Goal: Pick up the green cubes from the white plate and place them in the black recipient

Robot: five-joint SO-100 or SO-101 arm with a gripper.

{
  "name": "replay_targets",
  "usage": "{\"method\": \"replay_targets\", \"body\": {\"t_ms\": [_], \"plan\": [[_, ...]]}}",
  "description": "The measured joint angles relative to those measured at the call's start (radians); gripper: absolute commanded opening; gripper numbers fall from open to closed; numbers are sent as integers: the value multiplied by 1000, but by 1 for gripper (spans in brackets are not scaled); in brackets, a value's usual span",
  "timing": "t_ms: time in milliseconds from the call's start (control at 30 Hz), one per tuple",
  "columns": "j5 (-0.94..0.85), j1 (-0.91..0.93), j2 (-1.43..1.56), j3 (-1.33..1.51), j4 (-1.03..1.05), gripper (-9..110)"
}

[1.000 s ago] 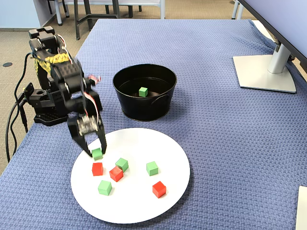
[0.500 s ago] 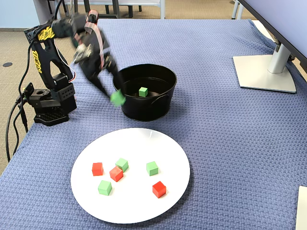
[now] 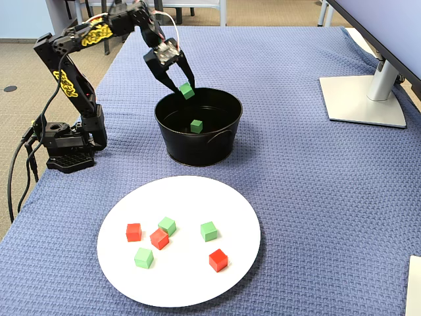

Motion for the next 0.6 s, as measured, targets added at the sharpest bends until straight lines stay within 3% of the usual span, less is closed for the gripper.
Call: {"method": "replay_targets", "body": {"t_ms": [200, 433, 600], "plan": [[-89, 78, 2, -28, -57, 26], [-370, 460, -77, -287, 69, 23], [-548, 767, -187, -337, -25, 21]]}}
